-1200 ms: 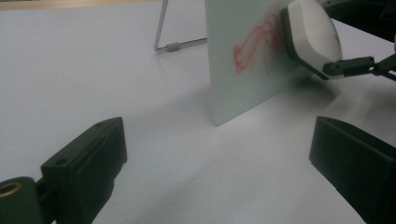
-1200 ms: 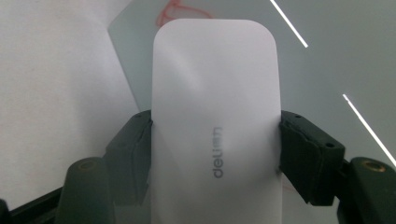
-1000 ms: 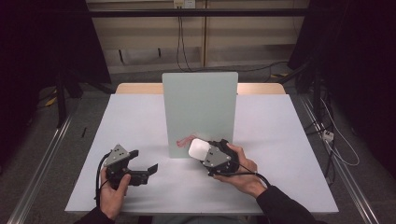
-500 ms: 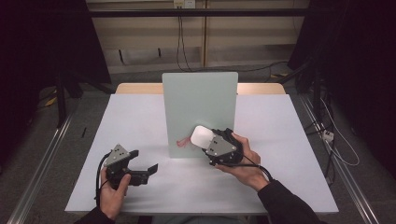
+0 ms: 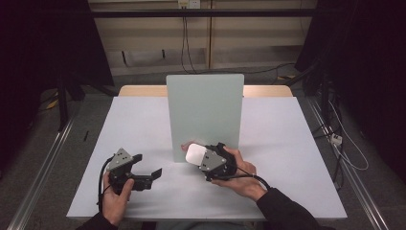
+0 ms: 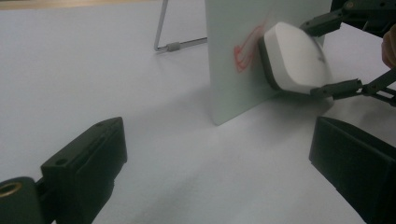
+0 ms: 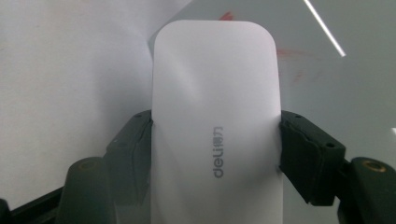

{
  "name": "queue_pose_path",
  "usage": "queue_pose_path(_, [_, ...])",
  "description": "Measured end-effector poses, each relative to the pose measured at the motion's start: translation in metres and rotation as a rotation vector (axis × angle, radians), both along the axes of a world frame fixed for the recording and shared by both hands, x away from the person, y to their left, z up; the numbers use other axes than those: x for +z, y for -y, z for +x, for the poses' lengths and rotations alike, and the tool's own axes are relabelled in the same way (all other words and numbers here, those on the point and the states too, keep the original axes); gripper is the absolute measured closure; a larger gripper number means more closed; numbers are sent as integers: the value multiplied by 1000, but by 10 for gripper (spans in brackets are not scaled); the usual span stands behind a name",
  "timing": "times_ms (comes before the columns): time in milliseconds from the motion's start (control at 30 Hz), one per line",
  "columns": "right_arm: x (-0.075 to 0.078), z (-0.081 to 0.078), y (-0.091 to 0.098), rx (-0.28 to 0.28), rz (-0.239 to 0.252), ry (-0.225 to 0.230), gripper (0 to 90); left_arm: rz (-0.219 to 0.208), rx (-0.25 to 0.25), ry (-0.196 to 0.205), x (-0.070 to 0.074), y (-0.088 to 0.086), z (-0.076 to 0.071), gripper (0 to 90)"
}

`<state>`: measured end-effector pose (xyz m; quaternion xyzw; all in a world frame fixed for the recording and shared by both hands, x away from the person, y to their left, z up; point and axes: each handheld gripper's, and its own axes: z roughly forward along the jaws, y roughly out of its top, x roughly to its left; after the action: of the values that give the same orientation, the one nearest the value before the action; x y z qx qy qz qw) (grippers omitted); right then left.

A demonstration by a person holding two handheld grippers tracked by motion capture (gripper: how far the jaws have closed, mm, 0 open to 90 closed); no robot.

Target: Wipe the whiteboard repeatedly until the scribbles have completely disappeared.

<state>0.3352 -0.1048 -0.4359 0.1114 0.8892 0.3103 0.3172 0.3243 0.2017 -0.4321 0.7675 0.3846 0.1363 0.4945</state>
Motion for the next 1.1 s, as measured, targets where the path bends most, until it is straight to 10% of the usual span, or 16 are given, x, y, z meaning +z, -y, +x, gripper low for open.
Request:
queue_pose_path(200, [0, 0, -1, 3, -5, -9, 316, -1, 0, 0, 0, 0, 0, 42])
queue_pose_path(633, [27, 8, -3, -64, 54, 116, 315, -1, -1, 0, 0, 0, 0, 42])
queue_pose_path(1100, [3, 2, -26, 4, -1, 54, 316, -2, -2, -2, 0, -1, 0, 42])
